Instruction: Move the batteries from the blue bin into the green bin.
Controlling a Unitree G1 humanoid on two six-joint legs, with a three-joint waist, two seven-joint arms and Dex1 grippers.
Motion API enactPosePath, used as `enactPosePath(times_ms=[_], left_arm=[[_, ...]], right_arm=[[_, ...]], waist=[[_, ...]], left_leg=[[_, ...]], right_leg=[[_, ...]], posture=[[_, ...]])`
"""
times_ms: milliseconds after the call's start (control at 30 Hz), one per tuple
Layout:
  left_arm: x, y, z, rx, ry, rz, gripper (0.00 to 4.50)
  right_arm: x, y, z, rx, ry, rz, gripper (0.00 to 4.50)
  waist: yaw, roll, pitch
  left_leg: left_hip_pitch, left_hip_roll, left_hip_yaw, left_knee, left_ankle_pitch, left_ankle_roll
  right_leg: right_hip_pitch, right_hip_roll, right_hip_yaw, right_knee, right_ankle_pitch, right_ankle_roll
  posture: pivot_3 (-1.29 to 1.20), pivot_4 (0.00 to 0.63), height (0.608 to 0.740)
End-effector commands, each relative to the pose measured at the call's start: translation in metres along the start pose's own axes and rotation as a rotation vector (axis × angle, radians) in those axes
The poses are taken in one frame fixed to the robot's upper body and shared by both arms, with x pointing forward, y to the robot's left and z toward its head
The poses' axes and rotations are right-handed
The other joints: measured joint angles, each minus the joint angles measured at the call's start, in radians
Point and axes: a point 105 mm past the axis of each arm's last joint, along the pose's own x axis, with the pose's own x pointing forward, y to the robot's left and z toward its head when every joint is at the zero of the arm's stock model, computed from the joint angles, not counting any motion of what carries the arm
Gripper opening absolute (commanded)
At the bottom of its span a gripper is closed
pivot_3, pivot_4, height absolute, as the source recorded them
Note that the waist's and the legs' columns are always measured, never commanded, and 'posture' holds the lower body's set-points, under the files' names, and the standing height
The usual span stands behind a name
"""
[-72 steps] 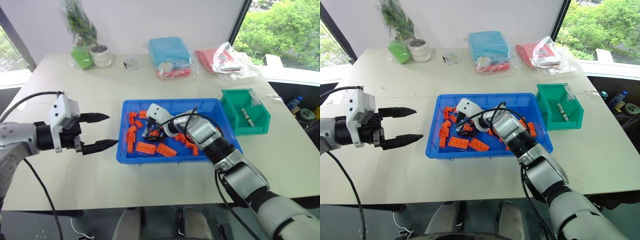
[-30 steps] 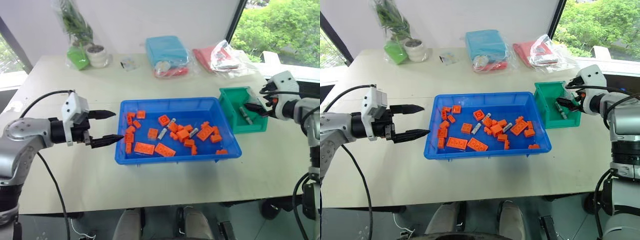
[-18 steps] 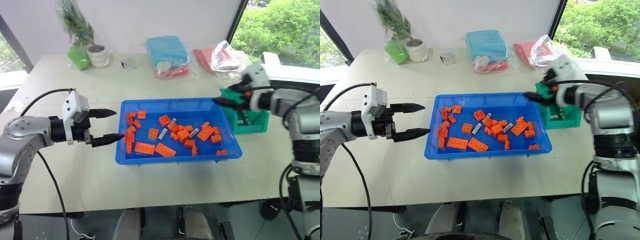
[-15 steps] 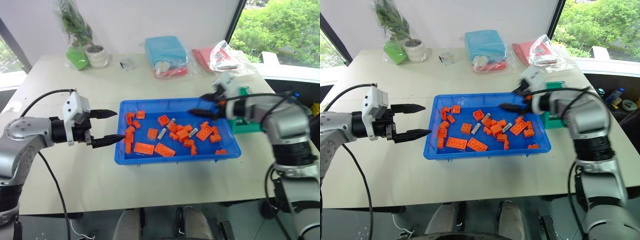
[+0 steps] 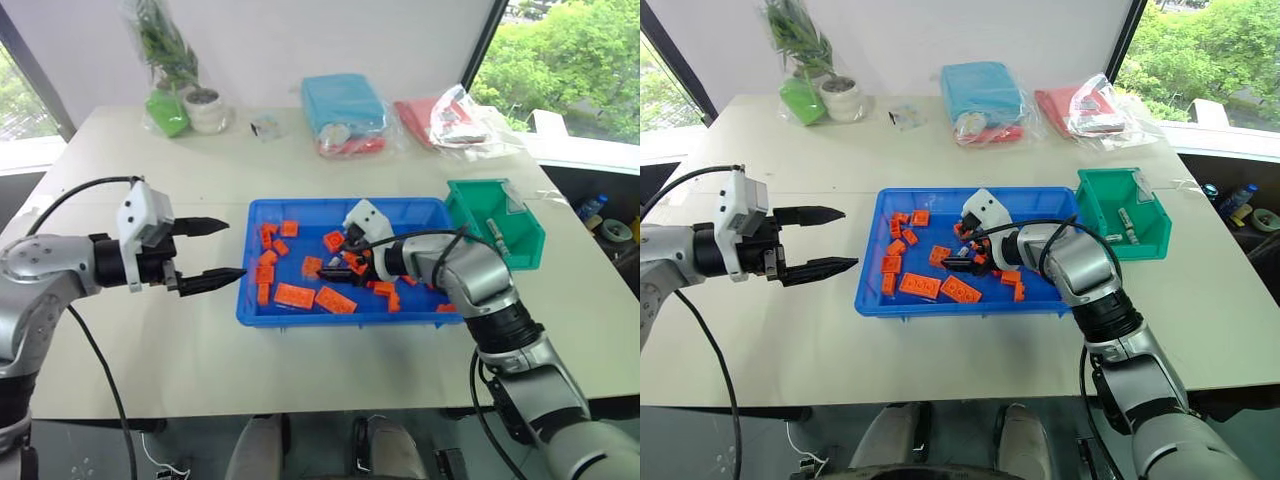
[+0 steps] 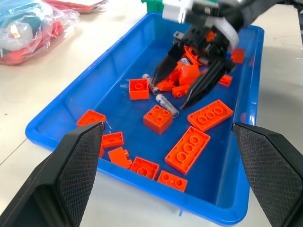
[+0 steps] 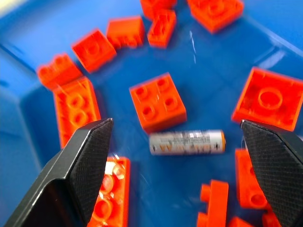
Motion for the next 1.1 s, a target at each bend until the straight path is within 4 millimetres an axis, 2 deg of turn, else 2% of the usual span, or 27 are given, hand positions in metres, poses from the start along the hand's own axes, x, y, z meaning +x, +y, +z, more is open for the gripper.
enactPosePath(times_ms=[33, 233, 567, 667, 733, 767, 967, 1100], left_arm=[[-0.006, 0.000, 0.011, 0.045, -0.010, 0.016, 4.50], [-0.004, 0.002, 0.013, 0.049, -0.009, 0.013, 4.50], [0.000, 0.005, 0.019, 0.060, -0.028, 0.007, 4.50], [0.000, 0.006, 0.019, 0.063, -0.030, 0.008, 4.50], [0.000, 0.007, 0.019, 0.065, -0.032, 0.009, 4.50], [0.000, 0.007, 0.019, 0.066, -0.033, 0.009, 4.50], [0.002, 0.010, 0.020, 0.073, -0.040, 0.015, 4.50], [0.003, 0.011, 0.018, 0.076, -0.042, 0.016, 4.50]], right_arm=[[0.000, -0.001, 0.002, -0.025, -0.015, -0.015, 4.41], [0.004, 0.002, 0.001, -0.035, -0.012, -0.012, 4.41], [0.012, -0.007, -0.019, -0.126, 0.055, -0.063, 4.41], [0.012, -0.007, -0.016, -0.135, 0.045, -0.069, 3.65], [0.012, -0.007, -0.013, -0.136, 0.034, -0.071, 2.59], [0.011, -0.007, -0.010, -0.138, 0.028, -0.072, 2.22], [-0.005, -0.008, 0.010, -0.121, -0.040, -0.076, 2.24], [-0.039, -0.019, 0.041, -0.067, -0.147, -0.123, 2.24]], waist=[[0.000, 0.000, 0.000], [0.000, 0.000, 0.000], [0.000, -0.001, -0.001], [0.000, -0.001, -0.001], [0.000, -0.001, -0.001], [0.000, -0.001, -0.001], [0.000, -0.001, -0.001], [0.001, -0.001, -0.001]], left_leg=[[0.000, 0.000, 0.000, 0.000, 0.000, 0.000], [0.000, 0.000, 0.000, 0.000, 0.000, 0.000], [0.001, 0.000, 0.000, 0.000, 0.000, 0.000], [0.001, 0.000, 0.000, 0.000, 0.000, 0.000], [0.001, 0.000, 0.000, 0.000, 0.000, 0.000], [0.001, 0.000, 0.000, 0.000, 0.000, 0.000], [0.002, 0.000, 0.000, 0.000, 0.000, 0.000], [0.001, 0.000, 0.000, 0.000, 0.000, 0.000]], right_leg=[[0.000, 0.000, 0.000, 0.000, 0.000, 0.000], [0.000, 0.000, 0.000, 0.000, 0.000, 0.000], [0.000, 0.000, 0.000, 0.000, 0.000, 0.000], [0.001, 0.000, 0.000, 0.000, 0.000, 0.000], [0.001, 0.000, 0.000, 0.001, 0.000, 0.000], [0.001, 0.000, 0.000, 0.001, 0.000, 0.000], [0.001, 0.000, 0.000, 0.001, 0.000, 0.000], [0.001, 0.000, 0.000, 0.001, 0.000, 0.000]], posture=[[0.00, 0.150, 0.681], [0.00, 0.150, 0.681], [0.00, 0.150, 0.681], [0.00, 0.150, 0.681], [0.00, 0.150, 0.681], [0.00, 0.150, 0.681], [0.00, 0.150, 0.681], [0.00, 0.150, 0.681]])
